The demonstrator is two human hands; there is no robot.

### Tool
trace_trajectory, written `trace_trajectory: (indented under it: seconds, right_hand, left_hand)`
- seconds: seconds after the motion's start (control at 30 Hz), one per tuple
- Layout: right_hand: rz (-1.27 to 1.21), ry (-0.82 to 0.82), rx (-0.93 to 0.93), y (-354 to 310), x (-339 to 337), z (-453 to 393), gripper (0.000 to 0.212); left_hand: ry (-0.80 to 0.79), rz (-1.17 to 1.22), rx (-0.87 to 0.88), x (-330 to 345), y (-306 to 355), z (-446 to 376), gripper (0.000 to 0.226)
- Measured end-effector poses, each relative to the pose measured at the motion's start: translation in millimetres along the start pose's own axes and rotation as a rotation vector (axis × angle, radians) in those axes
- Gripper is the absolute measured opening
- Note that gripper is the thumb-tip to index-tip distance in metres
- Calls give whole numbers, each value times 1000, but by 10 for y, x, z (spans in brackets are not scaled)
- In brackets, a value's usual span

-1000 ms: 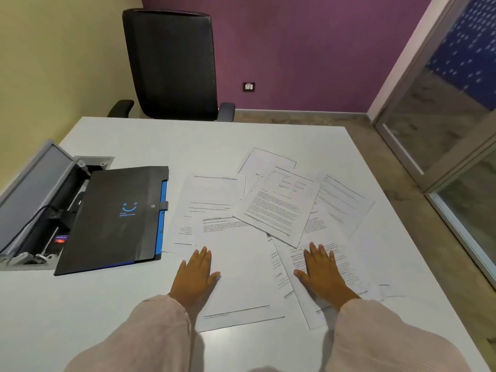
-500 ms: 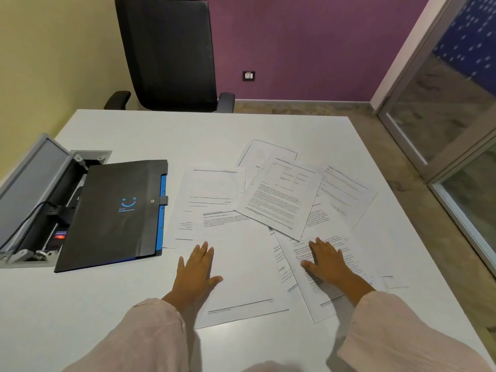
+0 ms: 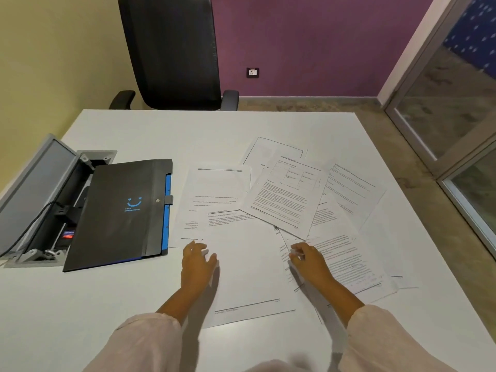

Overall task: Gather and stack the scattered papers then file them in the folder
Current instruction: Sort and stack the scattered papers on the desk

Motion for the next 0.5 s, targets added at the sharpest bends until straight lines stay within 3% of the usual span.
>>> trace_trajectory:
  seconds: [0.23, 0.37, 0.5]
  right_hand:
    - [188, -105, -82, -111, 165, 105, 41]
    - [48, -125, -2, -134, 216, 106, 49]
    - [-43, -150, 74, -187, 236, 70, 55]
  left_hand:
    - [-81, 134, -171, 50, -125, -14, 43]
    - [-62, 176, -199, 32, -150, -33, 43]
    - [-49, 414, -275, -17, -175, -67, 52]
Point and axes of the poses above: each hand's wrist, its own z-axis away from the middle knuckle, its own x-axis out of the palm, y = z × x, the point moved 5 cm from there along -z, towards the middle knuckle, and after that the axes turned 10 degrees about -x, right-handed, at the moved point
